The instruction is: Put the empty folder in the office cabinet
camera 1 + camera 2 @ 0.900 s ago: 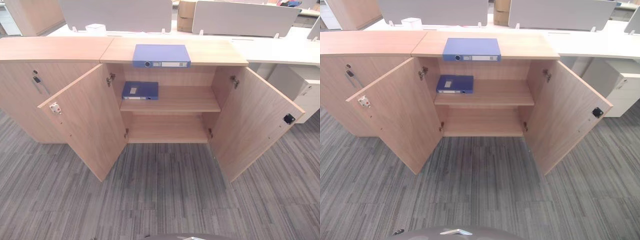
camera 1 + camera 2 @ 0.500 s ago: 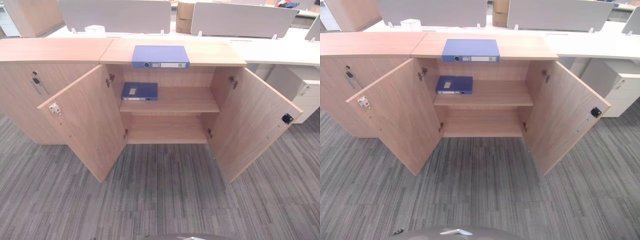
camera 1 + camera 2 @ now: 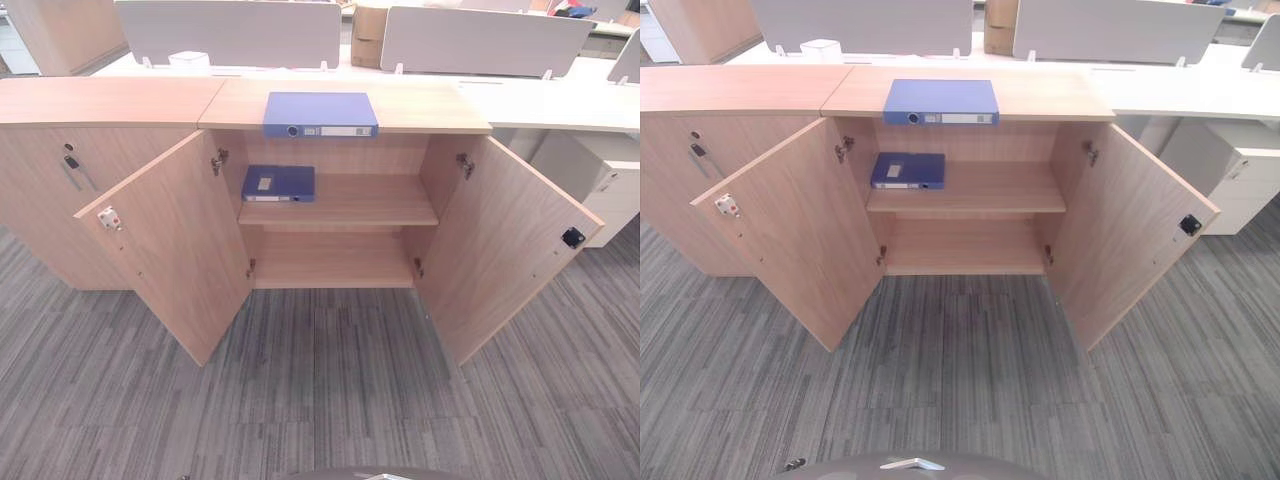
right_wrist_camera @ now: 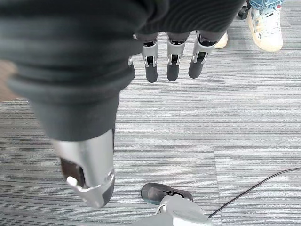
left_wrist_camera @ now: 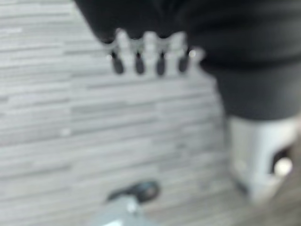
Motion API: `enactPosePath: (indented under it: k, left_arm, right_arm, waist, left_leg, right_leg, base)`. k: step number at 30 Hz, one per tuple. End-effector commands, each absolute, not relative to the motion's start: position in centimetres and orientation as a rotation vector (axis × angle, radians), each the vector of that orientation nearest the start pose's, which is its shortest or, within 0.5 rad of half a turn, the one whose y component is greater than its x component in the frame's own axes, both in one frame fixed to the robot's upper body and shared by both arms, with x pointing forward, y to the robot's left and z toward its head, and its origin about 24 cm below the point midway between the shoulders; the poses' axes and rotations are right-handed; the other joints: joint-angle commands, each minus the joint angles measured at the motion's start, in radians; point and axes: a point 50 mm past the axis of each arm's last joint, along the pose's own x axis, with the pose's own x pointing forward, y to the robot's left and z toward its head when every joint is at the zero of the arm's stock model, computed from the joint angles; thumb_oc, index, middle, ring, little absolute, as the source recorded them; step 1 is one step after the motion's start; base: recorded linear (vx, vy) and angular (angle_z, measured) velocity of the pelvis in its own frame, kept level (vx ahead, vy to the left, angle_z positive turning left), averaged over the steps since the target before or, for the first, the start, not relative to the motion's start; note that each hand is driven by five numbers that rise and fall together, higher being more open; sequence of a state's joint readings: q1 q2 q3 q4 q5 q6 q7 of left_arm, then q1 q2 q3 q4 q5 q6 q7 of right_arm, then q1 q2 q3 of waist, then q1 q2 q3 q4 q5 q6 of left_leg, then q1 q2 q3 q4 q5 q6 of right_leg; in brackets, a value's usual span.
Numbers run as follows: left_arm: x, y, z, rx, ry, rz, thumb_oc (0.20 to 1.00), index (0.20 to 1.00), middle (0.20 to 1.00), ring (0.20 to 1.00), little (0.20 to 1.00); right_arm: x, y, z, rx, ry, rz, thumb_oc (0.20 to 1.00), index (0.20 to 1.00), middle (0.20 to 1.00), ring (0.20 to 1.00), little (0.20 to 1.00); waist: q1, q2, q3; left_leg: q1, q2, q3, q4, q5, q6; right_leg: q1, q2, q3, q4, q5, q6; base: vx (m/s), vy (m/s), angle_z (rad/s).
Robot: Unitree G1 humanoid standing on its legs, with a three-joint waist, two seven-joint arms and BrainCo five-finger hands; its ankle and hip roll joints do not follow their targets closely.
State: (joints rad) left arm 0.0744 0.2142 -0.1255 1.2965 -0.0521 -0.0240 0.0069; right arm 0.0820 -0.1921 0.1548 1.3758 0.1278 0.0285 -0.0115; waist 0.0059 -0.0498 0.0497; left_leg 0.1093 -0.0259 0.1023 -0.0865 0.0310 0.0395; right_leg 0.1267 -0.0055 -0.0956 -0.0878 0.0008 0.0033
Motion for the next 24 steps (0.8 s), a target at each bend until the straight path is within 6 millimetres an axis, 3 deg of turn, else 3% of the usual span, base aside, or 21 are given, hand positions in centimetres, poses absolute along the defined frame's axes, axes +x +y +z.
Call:
enactPosePath:
  k: [1, 24]
  left_arm:
    - [5.49, 22.96, -17.03, 0.267, 1.355, 0.042, 1.000, 1.000, 1.000, 1.000, 1.000]
    - [6.06, 23.37, -16.85, 0.278, 1.338, 0.048, 1.000, 1.000, 1.000, 1.000, 1.000]
  right_arm:
    - [3.30, -22.96, -17.31, -0.239, 1.467, -0.094, 1.000, 1.000, 1.000, 1.000, 1.000]
    - [3.59, -23.21, -17.23, -0.233, 1.456, -0.111, 1.000, 1.000, 1.000, 1.000, 1.000]
  waist:
    - [-0.005, 0.018, 0.006]
    - [-0.014, 0.020, 0.025]
  left_leg:
    - [0.020, 0.041, -0.021, -0.001, -0.082, -0.067]
    - [0.020, 0.055, -0.014, -0.001, -0.077, -0.079]
  right_leg:
    - [0.011, -0.034, 0.005, 0.001, -0.023, 0.094]
    - [0.009, -0.026, -0.006, 0.001, -0.024, 0.091]
  base:
    - [0.00, 0.000, 0.00]
    - [0.00, -0.021, 0.00]
